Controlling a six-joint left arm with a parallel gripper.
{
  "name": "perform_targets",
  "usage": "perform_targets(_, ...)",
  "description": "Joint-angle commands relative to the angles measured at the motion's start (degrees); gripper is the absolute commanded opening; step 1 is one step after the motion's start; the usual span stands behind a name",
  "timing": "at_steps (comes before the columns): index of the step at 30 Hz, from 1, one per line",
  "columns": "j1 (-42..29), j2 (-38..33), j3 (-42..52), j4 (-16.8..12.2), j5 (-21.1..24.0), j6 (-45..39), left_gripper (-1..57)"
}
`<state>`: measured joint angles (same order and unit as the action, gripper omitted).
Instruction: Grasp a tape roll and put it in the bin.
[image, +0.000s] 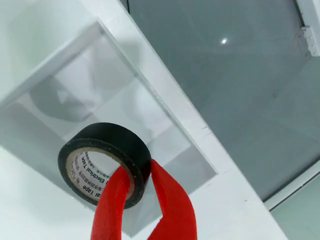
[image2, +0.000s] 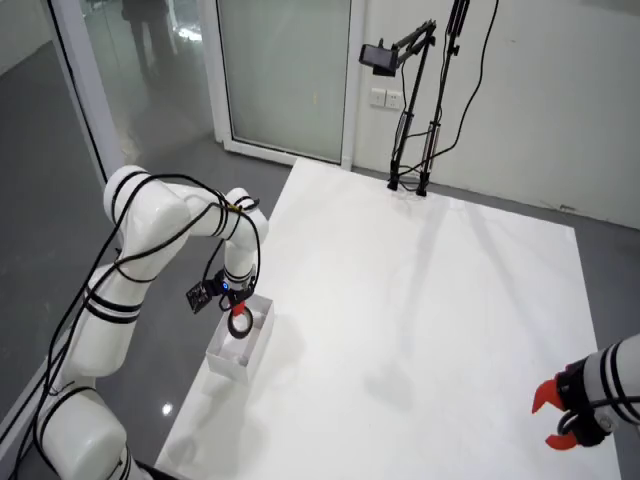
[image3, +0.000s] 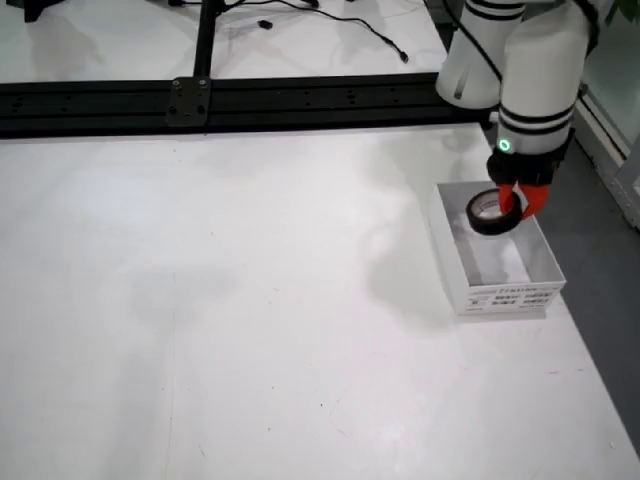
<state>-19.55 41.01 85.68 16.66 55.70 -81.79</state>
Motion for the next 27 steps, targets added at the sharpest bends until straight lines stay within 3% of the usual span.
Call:
perform_targets(1, 0.22, 4.08, 0.27, -0.13, -8.77, 0.05, -0.9)
perform_targets(7, -0.22, 4.16, 0.27, -0.48, -8.51, 0.05, -0.9)
perform_targets(14, -0.22, 4.16, 0.27, -0.92, -4.73, 0.05, -0.7)
perform_targets(15, -0.31, 4.16, 0.27, -0.66, -4.81, 0.05, 1.7)
perform_targets(18, -1.02, 4.25, 0.27, -0.48, -4.73, 0.05, 31.0)
perform_targets(20, -1.02, 4.25, 0.27, -0.66, -4.81, 0.05, 38.6)
perform_targets(24, -1.28, 4.25, 0.18, -0.75, -4.99, -0.04, 37.2)
perform_targets(26, -1.37, 4.25, 0.18, -0.57, -4.90, -0.04, 29.9)
perform_targets(27, -1.37, 4.25, 0.18, -0.48, -4.90, -0.04, 23.6)
